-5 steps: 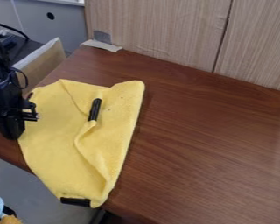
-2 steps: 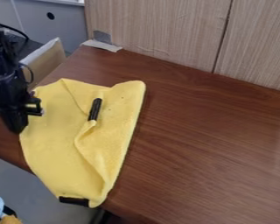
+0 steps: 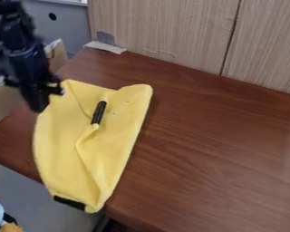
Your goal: Fold the cloth from left to right
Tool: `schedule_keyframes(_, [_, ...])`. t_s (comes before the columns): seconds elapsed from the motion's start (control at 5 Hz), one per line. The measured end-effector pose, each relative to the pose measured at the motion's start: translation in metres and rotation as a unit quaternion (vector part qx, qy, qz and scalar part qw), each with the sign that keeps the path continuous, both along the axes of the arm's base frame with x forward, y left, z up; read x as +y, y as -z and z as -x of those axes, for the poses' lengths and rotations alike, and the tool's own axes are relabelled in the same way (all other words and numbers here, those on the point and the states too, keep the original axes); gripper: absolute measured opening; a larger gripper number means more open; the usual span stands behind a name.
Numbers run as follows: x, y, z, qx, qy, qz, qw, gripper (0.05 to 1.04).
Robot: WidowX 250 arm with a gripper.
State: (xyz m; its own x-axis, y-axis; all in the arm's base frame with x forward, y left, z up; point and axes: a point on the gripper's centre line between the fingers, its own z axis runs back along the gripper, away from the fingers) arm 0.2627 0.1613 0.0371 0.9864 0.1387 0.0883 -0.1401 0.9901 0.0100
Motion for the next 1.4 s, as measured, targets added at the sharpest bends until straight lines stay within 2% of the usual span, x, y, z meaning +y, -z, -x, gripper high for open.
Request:
schedule_keyframes(0.2, [-0.028, -0.015, -0.022, -0.024, 0.049, 0.002, 0.9985, 0.052])
schedule_keyframes(0.4, [-0.063, -0.022, -0.041, -0.033, 0.114, 0.005, 0.9929, 0.052])
schedule_keyframes(0.6, [-0.115, -0.032, -0.059, -0.056, 0.194, 0.014, 0.9793, 0.052])
schedule_keyframes(0.8, [-0.142, -0.028, -0.063, -0.051, 0.244, 0.018, 0.9684, 0.052])
schedule_keyframes(1.0, [-0.163, -0.015, -0.069, -0.034, 0.277, 0.021, 0.9599, 0.052])
schedule_keyframes(1.2, [-0.164, 0.007, -0.068, -0.003, 0.279, 0.029, 0.9597, 0.052])
schedule_keyframes(1.4, [-0.164, 0.025, -0.068, 0.017, 0.286, 0.036, 0.9574, 0.052])
